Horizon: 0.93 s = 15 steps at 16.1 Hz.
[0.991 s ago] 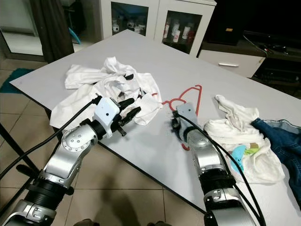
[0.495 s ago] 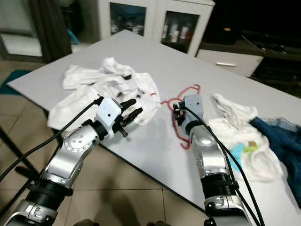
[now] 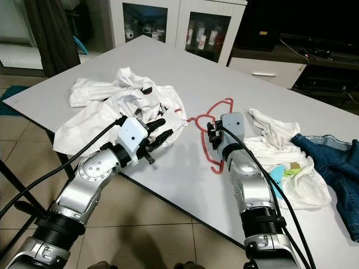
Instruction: Hang hanger
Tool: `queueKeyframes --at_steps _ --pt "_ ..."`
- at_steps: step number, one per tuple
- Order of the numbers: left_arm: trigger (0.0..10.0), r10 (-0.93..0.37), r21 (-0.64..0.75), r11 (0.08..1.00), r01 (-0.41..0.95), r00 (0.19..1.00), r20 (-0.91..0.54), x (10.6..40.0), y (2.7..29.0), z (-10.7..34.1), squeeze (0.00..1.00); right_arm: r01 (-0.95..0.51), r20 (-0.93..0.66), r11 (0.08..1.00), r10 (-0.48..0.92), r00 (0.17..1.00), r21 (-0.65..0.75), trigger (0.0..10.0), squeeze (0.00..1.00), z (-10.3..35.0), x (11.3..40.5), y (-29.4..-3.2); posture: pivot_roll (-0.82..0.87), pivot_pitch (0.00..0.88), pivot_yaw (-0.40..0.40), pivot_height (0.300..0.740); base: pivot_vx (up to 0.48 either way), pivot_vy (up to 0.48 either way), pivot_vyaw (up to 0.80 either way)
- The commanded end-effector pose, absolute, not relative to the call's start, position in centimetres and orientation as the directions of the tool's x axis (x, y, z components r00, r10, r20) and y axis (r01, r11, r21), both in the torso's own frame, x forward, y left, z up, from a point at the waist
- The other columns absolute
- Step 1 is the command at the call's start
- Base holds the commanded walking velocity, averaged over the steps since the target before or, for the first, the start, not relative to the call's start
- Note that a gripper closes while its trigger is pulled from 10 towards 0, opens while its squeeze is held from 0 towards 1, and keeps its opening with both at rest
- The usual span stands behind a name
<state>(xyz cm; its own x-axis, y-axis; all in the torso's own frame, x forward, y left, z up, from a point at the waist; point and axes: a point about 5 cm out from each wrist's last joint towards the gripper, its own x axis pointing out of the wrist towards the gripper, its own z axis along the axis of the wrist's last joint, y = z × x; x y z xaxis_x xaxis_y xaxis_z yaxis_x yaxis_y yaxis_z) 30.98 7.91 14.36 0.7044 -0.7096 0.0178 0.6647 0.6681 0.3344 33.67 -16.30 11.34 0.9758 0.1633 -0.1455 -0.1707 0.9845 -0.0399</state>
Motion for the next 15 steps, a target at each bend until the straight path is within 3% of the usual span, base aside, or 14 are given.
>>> queueKeyframes --at_steps 1,5,15 --pt "10.0 -0.725 0.354 0.648 0.674 0.688 0.017 30.98 7.38 14.49 0.00 -0.158 -0.115 0.987 0.153 0.982 -0.041 10.0 0.00 11.99 33.73 -16.72 0.03 0.007 -0.099 0.723 0.000 -0.480 0.00" --pt "10.0 -0.725 0.353 0.649 0.674 0.688 0.019 30.98 7.26 14.45 0.00 -0.154 -0.115 0.987 0.148 0.982 -0.044 10.0 0.00 12.10 33.81 -17.05 0.02 0.004 -0.101 0.723 0.000 -0.442 0.00" --pt "10.0 -0.713 0.343 0.665 0.664 0.701 0.024 31.22 7.69 14.60 0.00 -0.203 -0.134 0.978 0.194 0.972 -0.058 10.0 0.00 11.74 33.49 -16.91 0.03 0.006 -0.098 0.723 0.000 0.000 0.00"
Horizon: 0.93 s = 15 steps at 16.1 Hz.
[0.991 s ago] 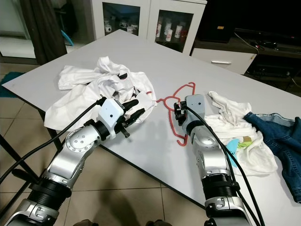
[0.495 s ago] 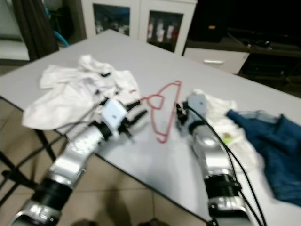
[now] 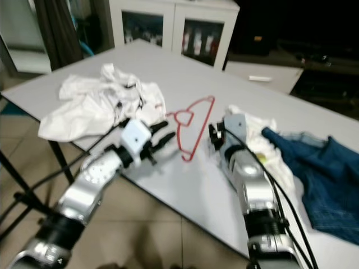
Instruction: Hang hanger
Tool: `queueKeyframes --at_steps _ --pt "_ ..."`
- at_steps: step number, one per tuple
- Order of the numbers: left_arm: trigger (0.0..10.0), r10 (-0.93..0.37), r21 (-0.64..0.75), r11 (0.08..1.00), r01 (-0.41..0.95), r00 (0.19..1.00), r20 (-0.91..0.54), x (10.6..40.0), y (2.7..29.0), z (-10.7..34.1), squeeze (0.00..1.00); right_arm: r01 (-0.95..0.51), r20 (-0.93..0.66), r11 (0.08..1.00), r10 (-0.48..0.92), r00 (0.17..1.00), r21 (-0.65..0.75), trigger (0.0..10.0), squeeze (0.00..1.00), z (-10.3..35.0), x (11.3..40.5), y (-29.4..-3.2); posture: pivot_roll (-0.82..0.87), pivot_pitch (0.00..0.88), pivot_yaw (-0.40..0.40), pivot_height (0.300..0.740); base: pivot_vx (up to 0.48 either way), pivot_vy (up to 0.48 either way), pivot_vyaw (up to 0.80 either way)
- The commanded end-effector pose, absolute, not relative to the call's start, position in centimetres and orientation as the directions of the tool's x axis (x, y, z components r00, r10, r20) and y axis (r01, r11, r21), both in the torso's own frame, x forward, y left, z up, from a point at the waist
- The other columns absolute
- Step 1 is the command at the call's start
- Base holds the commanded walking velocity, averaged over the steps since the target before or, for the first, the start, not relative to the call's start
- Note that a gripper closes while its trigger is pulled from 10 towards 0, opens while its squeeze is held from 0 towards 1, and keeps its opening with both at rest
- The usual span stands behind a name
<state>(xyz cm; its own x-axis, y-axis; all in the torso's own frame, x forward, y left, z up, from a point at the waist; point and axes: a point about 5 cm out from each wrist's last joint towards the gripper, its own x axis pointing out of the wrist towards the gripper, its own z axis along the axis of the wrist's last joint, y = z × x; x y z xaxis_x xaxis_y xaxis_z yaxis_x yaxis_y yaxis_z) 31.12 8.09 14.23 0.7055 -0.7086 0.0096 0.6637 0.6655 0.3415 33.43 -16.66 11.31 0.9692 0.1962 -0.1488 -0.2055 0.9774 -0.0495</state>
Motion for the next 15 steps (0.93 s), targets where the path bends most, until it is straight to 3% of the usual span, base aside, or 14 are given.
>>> queueKeyframes --at_steps 1,4,5,6,7,10,11,12,15 --pt "10.0 -0.699 0.349 0.676 0.649 0.715 0.024 31.6 8.4 14.8 0.00 -0.264 -0.156 0.962 0.251 0.955 -0.068 10.0 0.00 11.4 33.3 -16.3 0.03 0.006 -0.098 0.723 0.000 0.000 0.00" --pt "10.0 -0.699 0.400 0.643 0.653 0.714 -0.042 31.9 10.6 14.7 0.00 -0.516 -0.219 0.846 0.483 0.848 -0.130 10.0 0.00 10.6 31.7 -14.2 0.03 0.006 -0.095 0.723 0.000 0.000 0.00" --pt "10.0 -0.707 0.410 0.624 0.666 0.704 -0.067 31.8 11.1 14.6 0.00 -0.542 -0.228 0.829 0.505 0.832 -0.141 10.0 0.34 10.5 31.5 -14.0 0.03 0.007 -0.094 0.723 0.000 0.000 0.00" --pt "10.0 -0.708 0.420 0.612 0.670 0.701 -0.086 31.7 11.6 14.4 0.00 -0.549 -0.236 0.822 0.509 0.827 -0.150 10.0 0.74 10.3 31.4 -14.0 0.03 0.008 -0.093 0.723 0.000 0.000 0.00" --pt "10.0 -0.699 0.431 0.611 0.664 0.708 -0.101 31.7 12.3 14.3 0.00 -0.547 -0.244 0.823 0.505 0.828 -0.153 10.0 0.79 10.1 31.4 -13.9 0.04 0.011 -0.092 0.723 0.000 0.000 0.00" --pt "10.0 -0.696 0.433 0.614 0.661 0.711 -0.099 31.6 12.2 14.3 0.00 -0.541 -0.251 0.829 0.498 0.830 -0.143 10.0 0.73 9.8 31.7 -12.8 0.04 0.013 -0.089 0.723 0.000 0.000 0.00" --pt "10.0 -0.698 0.434 0.611 0.662 0.709 -0.100 31.6 12.1 14.3 0.00 -0.541 -0.255 0.827 0.496 0.830 -0.151 10.0 0.60 9.7 31.7 -12.6 0.04 0.013 -0.088 0.723 0.000 0.000 0.00" --pt "10.0 -0.709 0.451 0.588 0.671 0.697 -0.112 31.5 12.0 14.2 0.00 -0.535 -0.257 0.829 0.488 0.834 -0.162 10.0 0.00 9.5 31.9 -12.0 0.04 0.013 -0.087 0.723 0.000 0.000 0.00" --pt "10.0 -0.739 0.502 0.499 0.706 0.650 -0.179 31.3 12.1 14.1 0.00 -0.470 -0.264 0.868 0.420 0.868 -0.163 10.0 0.00 9.0 32.9 -11.7 0.04 0.010 -0.082 0.723 0.000 0.000 0.00"
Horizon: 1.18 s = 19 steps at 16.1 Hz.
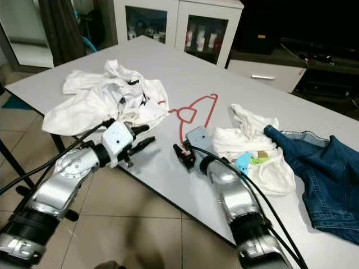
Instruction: Hang hanger
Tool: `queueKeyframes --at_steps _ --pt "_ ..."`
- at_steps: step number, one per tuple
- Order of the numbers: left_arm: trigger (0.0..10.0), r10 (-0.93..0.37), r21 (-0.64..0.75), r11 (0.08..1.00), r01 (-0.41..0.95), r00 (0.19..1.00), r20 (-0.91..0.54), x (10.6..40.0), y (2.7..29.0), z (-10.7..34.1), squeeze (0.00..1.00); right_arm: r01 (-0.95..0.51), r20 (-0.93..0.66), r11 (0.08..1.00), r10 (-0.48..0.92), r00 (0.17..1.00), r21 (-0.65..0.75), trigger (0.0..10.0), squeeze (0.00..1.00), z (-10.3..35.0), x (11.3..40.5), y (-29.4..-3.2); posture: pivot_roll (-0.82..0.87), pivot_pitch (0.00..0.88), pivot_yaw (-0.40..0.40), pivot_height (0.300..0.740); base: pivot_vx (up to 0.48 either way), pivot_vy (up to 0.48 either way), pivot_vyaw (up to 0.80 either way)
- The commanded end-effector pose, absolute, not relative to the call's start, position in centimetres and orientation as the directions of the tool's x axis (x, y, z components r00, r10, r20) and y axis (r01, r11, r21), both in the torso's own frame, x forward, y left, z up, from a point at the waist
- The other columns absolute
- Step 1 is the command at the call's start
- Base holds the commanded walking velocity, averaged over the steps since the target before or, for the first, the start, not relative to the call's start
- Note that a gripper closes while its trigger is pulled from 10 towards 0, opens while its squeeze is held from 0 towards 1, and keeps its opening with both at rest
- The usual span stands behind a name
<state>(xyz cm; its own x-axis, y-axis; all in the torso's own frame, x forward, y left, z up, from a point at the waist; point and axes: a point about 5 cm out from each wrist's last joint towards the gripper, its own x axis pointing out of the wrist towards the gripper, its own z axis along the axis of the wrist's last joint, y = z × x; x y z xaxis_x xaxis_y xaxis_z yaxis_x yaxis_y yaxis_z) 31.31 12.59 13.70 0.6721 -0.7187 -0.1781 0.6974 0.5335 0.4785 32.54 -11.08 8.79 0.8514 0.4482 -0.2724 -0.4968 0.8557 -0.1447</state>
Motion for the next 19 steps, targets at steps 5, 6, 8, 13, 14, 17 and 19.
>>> queueKeyframes --at_steps 5,6,8,13,14,17,19 --pt "10.0 -0.755 0.527 0.426 0.735 0.610 -0.240 30.7 12.5 13.8 0.00 -0.361 -0.277 0.922 0.314 0.908 -0.138 10.0 0.00 8.3 34.3 -12.0 0.07 0.013 -0.078 0.723 0.000 0.000 0.00" --pt "10.0 -0.753 0.528 0.427 0.734 0.612 -0.242 30.7 12.7 13.9 0.00 -0.374 -0.287 0.918 0.326 0.901 -0.129 10.0 0.00 8.2 34.5 -11.5 0.07 0.013 -0.078 0.723 0.000 0.000 0.00" --pt "10.0 -0.749 0.531 0.429 0.731 0.616 -0.243 30.7 12.9 14.0 0.00 -0.389 -0.297 0.912 0.338 0.893 -0.131 10.0 0.00 8.0 34.9 -10.7 0.08 0.012 -0.078 0.723 0.000 0.000 0.00" --pt "10.0 -0.748 0.530 0.436 0.727 0.620 -0.236 30.7 12.8 14.2 0.00 -0.415 -0.346 0.902 0.354 0.869 -0.119 10.0 0.00 7.1 34.8 -10.1 0.08 0.016 -0.076 0.723 0.000 0.000 0.00" --pt "10.0 -0.754 0.525 0.434 0.733 0.614 -0.233 30.5 12.4 14.1 0.00 -0.428 -0.399 0.898 0.358 0.844 -0.099 10.0 0.00 6.2 34.5 -10.0 0.08 0.017 -0.074 0.723 0.000 0.000 0.00" --pt "10.0 -0.761 0.521 0.431 0.737 0.607 -0.229 30.4 12.1 14.1 0.00 -0.424 -0.466 0.903 0.347 0.813 -0.067 10.0 0.00 5.1 34.0 -10.2 0.08 0.017 -0.071 0.723 0.000 0.000 0.00" --pt "10.0 -0.762 0.520 0.431 0.737 0.606 -0.228 30.4 12.1 14.1 0.00 -0.438 -0.482 0.898 0.363 0.797 -0.047 9.1 0.00 4.8 33.8 -10.1 0.08 0.017 -0.071 0.723 0.000 0.000 0.00"
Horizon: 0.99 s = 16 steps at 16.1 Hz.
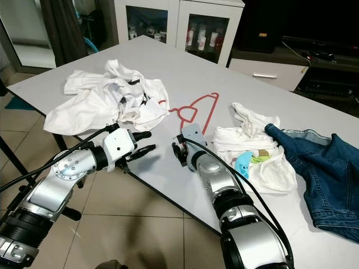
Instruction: Hang hanger
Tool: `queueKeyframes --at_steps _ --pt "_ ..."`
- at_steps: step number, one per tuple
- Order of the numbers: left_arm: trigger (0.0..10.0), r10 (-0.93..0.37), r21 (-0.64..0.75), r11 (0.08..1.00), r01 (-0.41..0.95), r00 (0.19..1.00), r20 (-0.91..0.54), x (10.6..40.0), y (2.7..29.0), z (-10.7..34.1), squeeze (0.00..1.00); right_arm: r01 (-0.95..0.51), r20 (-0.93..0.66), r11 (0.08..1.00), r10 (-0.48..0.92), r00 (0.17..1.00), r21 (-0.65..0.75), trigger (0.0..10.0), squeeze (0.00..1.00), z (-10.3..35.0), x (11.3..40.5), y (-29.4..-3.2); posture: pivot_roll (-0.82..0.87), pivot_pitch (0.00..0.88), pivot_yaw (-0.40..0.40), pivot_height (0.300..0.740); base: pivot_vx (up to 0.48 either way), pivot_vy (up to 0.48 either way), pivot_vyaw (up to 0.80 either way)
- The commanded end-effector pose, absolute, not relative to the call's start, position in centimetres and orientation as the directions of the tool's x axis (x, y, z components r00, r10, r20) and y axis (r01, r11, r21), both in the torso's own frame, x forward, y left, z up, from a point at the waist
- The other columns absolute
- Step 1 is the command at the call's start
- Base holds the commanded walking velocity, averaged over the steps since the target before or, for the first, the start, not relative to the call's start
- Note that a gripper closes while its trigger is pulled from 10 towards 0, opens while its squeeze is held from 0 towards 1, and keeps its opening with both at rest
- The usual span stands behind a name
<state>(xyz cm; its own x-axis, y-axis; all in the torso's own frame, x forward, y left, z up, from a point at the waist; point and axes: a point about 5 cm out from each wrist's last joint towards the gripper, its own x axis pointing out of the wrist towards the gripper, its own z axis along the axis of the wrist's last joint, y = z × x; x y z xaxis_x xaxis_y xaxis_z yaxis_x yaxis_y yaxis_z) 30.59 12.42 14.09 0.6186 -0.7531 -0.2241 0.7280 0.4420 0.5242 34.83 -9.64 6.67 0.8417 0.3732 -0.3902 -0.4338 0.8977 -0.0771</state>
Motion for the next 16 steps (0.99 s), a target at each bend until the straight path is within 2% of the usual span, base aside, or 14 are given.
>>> queueKeyframes --at_steps 1,2,8,12,16 --pt "10.0 -0.762 0.521 0.431 0.737 0.607 -0.227 30.4 12.1 14.1 0.00 -0.443 -0.484 0.895 0.368 0.794 -0.047 0.8 0.00 4.7 33.7 -10.1 0.08 0.015 -0.070 0.723 0.000 0.000 0.00" --pt "10.0 -0.764 0.521 0.432 0.736 0.606 -0.222 30.5 11.9 14.1 0.00 -0.475 -0.512 0.879 0.391 0.765 -0.037 0.0 0.00 4.0 33.1 -10.2 0.07 0.014 -0.069 0.723 0.000 0.000 0.00" --pt "10.0 -0.771 0.520 0.431 0.738 0.601 -0.213 30.6 11.5 14.2 0.00 -0.439 -0.530 0.899 0.376 0.760 0.008 0.0 0.00 4.2 33.0 -11.8 0.05 0.011 -0.067 0.723 0.000 0.000 0.00" --pt "10.0 -0.771 0.521 0.433 0.736 0.602 -0.209 30.6 11.5 14.2 0.00 -0.409 -0.557 0.906 0.395 0.731 0.105 0.0 0.00 4.4 32.6 -13.0 0.06 0.011 -0.069 0.723 0.000 0.000 0.00" --pt "10.0 -0.767 0.523 0.438 0.731 0.607 -0.206 30.6 11.5 14.2 0.00 -0.429 -0.524 0.896 0.422 0.740 0.115 0.0 0.00 5.9 31.6 -14.0 0.05 0.010 -0.071 0.723 0.000 0.000 0.00"
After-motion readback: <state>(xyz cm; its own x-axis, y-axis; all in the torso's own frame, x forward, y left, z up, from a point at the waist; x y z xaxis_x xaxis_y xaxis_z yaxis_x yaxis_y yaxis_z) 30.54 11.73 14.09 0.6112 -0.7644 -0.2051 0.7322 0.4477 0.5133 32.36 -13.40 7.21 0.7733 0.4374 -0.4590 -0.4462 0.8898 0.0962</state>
